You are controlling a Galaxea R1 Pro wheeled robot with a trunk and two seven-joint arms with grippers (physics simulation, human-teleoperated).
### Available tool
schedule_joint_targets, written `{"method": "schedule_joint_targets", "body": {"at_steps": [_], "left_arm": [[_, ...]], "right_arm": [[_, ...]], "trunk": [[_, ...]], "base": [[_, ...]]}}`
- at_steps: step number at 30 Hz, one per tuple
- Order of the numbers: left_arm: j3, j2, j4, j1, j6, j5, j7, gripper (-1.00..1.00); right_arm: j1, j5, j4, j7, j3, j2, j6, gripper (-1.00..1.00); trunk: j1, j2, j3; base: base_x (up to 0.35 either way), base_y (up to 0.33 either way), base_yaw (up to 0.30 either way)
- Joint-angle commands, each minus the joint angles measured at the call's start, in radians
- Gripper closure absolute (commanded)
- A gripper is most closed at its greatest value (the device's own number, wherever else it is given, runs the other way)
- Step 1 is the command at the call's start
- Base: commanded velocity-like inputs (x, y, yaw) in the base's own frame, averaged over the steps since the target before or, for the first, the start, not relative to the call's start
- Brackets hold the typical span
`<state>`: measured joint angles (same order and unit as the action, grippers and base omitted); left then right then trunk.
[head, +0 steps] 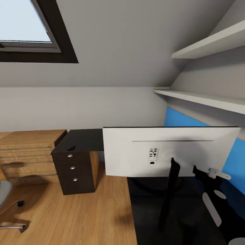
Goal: In the bedroom, organize the workspace by keeping the computer under the desk, ensuring the monitor is on the desk, placing the keyboard on the desk next to the monitor, placing the mouse on the desk next to the keyboard, moving the folder from the swivel chair onto the desk next to the mouse, stacking the notebook on top of the folder with the pen on top of the notebook, and positioning the swivel chair next to the desk.
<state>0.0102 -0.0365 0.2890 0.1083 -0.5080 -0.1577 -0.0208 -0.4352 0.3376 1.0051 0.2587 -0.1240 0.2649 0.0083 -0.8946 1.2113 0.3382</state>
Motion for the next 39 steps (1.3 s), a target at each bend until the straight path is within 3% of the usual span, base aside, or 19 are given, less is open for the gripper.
{"method": "schedule_joint_targets", "body": {"at_steps": [1, 25, 39], "left_arm": [[0.001, 0.000, -0.001, 0.001, -0.003, -0.005, -0.002, -1.00], [0.002, 0.000, -0.001, 0.001, -0.003, -0.006, -0.002, -1.00], [0.002, 0.000, -0.001, 0.001, -0.003, -0.006, -0.002, -1.00]], "right_arm": [[0.000, 0.008, 0.001, 0.004, 0.002, 0.000, 0.001, -1.00], [-0.001, 0.008, 0.001, 0.004, 0.003, -0.001, 0.001, -1.00], [0.000, 0.008, 0.000, 0.004, 0.003, -0.002, 0.001, -1.00]], "trunk": [[0.000, 0.001, 0.001], [0.000, 0.001, 0.001], [0.000, 0.001, 0.001]], "base": [[0.021, 0.000, 0.000], [0.001, 0.000, 0.000], [-0.199, 0.000, 0.000]]}}
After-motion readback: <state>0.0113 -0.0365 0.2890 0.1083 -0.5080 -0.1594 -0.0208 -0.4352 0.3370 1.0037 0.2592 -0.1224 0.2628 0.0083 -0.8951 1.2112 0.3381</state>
